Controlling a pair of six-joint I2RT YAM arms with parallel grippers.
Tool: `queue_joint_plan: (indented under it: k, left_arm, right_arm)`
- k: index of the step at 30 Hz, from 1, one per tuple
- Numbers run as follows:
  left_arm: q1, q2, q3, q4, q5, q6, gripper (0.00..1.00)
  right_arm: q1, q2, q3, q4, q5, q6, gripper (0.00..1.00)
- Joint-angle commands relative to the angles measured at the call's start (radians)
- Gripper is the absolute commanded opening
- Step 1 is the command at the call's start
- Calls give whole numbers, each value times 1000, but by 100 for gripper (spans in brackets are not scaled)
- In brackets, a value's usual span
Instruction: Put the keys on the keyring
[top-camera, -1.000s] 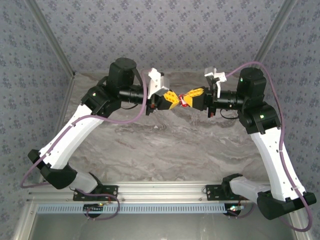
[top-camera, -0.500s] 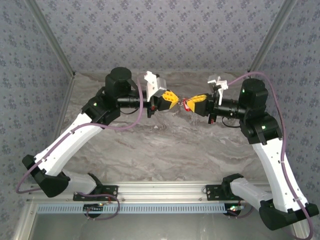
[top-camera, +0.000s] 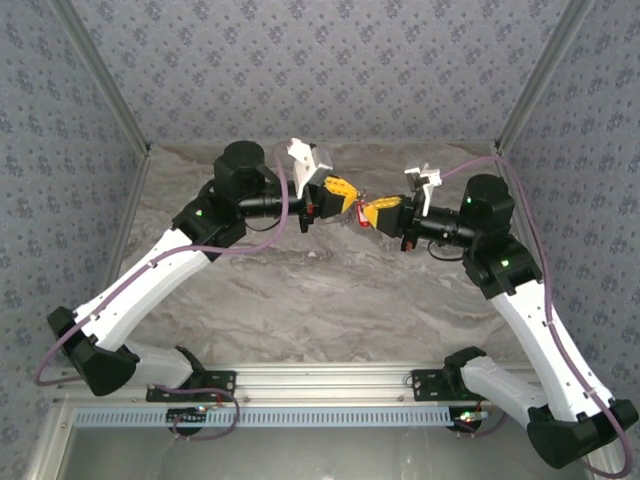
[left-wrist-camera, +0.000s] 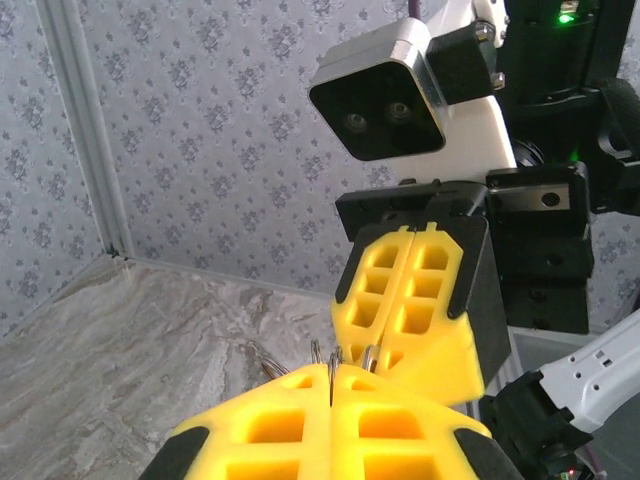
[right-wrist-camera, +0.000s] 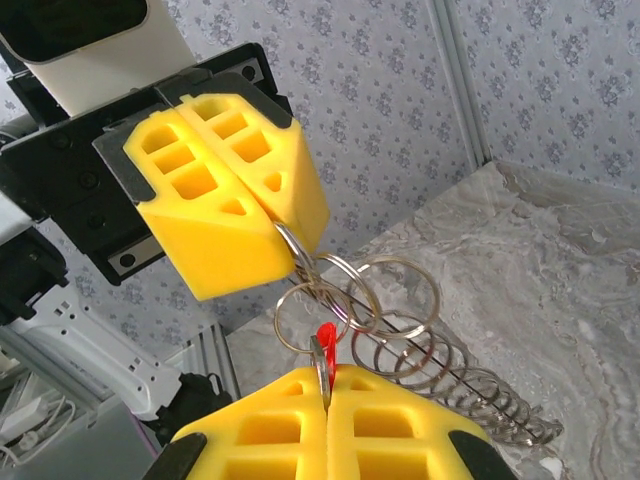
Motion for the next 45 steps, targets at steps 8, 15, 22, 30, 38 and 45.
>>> queue_joint_plan:
  k: [8,15,22,30,38,45]
  left_arm:
    - [-1,-67,-26,160,-53,-39,0]
    - [-1,-78,-32,155,-44,-49,0]
    - [0,-83,-36,183,-2,-110,0]
    - [0,-74,-69,308,29,-244,0]
    - [0,-60,-83,371,27,-295,0]
    - [0,-51,-87,381,33,-305,0]
  right_arm:
    - [12,-46,-17,-43,0,53,34]
    - [-148,-164,-43,-34,-2,101,34]
    - [-157,-125,-65,290,21,267,33]
    - [-82,-34,-121,649,26,461,36]
    - [35,3,-167,730,65,455,26]
    - [76,32,-168,749,90,442,37]
